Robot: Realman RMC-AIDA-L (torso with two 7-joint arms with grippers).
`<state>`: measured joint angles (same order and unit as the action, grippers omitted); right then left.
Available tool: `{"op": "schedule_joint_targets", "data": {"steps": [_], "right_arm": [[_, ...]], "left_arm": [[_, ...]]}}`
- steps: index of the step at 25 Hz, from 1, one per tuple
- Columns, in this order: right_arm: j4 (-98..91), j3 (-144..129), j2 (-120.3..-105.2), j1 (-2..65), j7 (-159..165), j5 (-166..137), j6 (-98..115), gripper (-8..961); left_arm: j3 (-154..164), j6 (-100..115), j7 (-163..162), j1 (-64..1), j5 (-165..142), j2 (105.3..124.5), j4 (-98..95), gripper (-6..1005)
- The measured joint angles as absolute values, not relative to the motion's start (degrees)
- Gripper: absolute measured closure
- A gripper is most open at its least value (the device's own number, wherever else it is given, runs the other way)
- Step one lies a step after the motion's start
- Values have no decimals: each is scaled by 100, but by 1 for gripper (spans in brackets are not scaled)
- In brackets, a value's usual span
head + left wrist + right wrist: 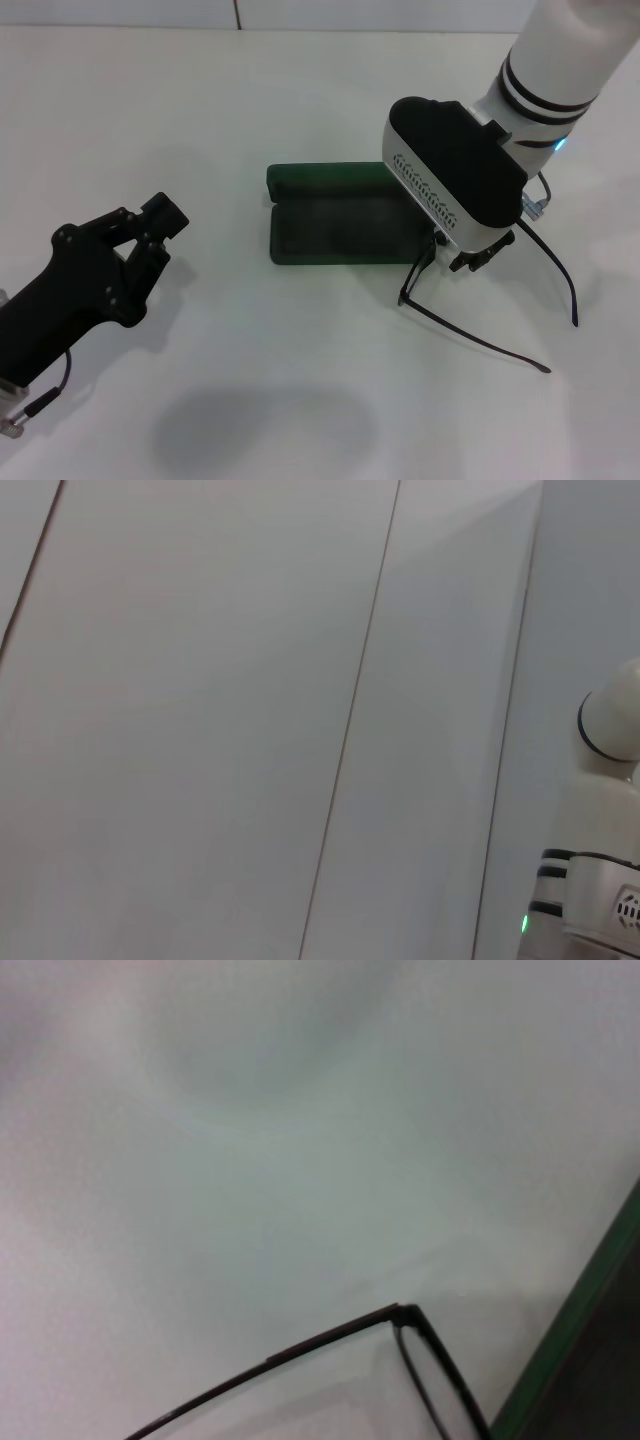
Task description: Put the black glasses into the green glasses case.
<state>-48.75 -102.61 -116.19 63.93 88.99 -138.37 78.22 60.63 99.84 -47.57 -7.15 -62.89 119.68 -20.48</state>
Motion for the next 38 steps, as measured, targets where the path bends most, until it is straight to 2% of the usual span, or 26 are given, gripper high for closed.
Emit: {"op": "schedule_joint_targets", "data": {"steps": [4, 9, 14, 17, 25, 30, 35, 38], "right_arm": [[-4828, -10293, -11619, 6400, 8938, -13837, 7878, 346], [-4859, -10294, -11619, 6353, 9052, -13876, 8015, 512], [-5288, -10245, -11619, 6166, 9156, -13924, 8369, 780], [-5640, -10015, -11613, 6013, 9232, -13928, 8712, 865], [-6247, -7398, -11590, 5459, 9277, -13532, 9995, 866], [-6259, -5844, -11564, 4728, 9247, -12638, 10094, 867], [-5830, -5900, -11581, 3800, 8843, -10978, 9297, 867], [-5247, -6023, -11584, 3671, 8582, -10249, 9012, 867]], "left_arm": [[6058, 9987, -4746, -735, -6275, 11971, -1999, 902], [6056, 9991, -4748, -741, -6274, 11971, -1992, 905], [6055, 9994, -4784, -738, -6270, 11971, -1987, 909], [6055, 10014, -4796, -744, -6269, 11970, -1986, 912], [6200, 10377, -4814, -1000, -6284, 11967, -1957, 918], [6337, 10911, -4734, -1314, -6262, 11968, -1943, 921], [6450, 11585, -4901, -1916, -6216, 11989, -1924, 925], [6585, 11640, -5128, -2338, -6255, 11971, -1980, 943]]}}
